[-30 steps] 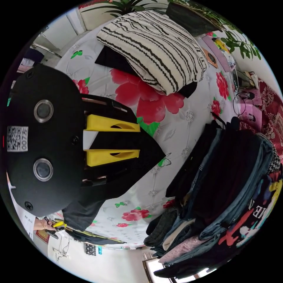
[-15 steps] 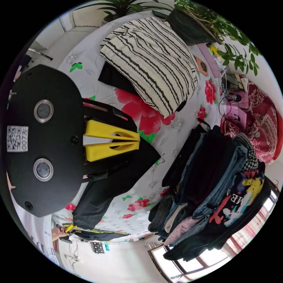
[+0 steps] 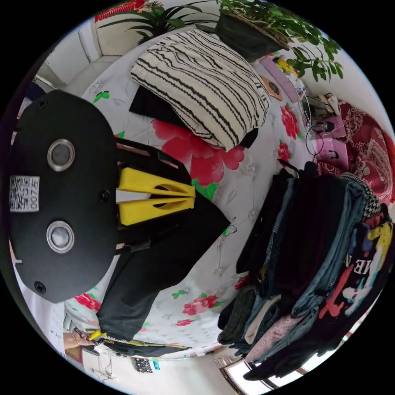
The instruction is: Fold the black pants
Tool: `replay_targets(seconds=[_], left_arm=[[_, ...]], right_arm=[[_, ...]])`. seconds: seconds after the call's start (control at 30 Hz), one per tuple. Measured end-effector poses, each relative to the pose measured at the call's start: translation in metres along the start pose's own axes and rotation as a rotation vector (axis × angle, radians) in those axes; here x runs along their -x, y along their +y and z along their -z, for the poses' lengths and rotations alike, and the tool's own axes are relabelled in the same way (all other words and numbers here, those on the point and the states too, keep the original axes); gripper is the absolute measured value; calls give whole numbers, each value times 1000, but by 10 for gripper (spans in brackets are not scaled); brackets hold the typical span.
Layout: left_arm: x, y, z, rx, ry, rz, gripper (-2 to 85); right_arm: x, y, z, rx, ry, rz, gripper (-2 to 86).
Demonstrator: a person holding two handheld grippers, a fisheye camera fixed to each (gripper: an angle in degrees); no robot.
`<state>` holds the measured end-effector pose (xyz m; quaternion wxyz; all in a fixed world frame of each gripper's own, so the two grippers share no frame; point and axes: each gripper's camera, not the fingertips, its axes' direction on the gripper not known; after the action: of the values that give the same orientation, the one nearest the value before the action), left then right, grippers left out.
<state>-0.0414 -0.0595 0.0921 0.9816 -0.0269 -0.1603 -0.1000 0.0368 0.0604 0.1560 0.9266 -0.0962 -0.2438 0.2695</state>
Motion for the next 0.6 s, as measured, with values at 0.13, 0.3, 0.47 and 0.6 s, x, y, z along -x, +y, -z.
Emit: replay_targets(seconds=[0.13, 0.3, 0.47, 0.6], left_arm=[[24, 11, 12, -18, 173, 48, -4], [10, -11, -17, 53, 115, -2, 62], [-6, -27, -49, 122, -27, -6, 38], [-8, -29, -30, 73, 8, -29, 4]], right_arm=[[-5, 1, 0, -15, -22, -15, 35], [-7, -2, -4, 0, -18, -20, 36], [-6, -5, -4, 14, 2, 3, 40], [-13, -4, -3, 5, -19, -7, 43]])
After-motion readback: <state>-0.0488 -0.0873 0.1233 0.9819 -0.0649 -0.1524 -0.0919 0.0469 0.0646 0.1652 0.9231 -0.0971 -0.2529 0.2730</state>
